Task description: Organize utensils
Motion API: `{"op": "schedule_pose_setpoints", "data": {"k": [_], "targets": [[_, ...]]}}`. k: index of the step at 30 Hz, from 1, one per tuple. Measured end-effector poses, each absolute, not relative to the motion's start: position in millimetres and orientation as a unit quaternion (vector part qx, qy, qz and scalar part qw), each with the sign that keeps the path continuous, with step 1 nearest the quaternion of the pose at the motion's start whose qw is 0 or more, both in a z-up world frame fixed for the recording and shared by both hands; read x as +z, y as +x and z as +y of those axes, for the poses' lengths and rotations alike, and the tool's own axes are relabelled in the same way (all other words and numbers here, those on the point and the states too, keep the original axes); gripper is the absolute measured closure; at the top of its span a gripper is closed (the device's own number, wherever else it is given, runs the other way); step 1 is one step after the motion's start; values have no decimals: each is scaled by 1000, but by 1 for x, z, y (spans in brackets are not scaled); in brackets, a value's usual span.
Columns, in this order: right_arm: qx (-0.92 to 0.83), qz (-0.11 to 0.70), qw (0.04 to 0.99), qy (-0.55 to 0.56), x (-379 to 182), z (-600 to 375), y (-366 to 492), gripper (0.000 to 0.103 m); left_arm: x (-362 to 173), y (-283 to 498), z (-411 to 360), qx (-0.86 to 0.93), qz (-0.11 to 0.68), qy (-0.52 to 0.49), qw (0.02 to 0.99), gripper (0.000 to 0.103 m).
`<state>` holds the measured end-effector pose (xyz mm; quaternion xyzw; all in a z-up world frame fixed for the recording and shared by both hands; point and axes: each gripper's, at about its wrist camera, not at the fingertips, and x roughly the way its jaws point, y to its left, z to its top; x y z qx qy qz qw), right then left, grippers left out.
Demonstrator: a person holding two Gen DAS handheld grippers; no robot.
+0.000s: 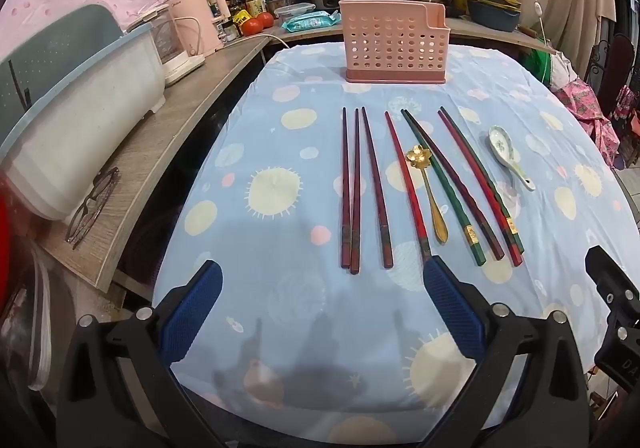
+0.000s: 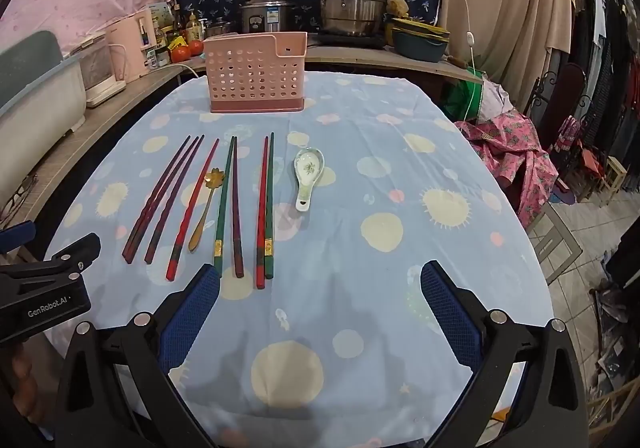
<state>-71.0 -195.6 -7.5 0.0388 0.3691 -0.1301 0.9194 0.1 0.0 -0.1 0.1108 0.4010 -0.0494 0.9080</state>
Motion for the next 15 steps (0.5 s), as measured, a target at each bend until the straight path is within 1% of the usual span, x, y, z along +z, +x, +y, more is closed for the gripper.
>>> {"op": "schedule_pose_setpoints", "data": {"k": [15], "targets": [[-130, 368, 920, 39, -7, -195, -72, 7, -3, -2, 1, -47, 406, 109, 906, 7]]}}
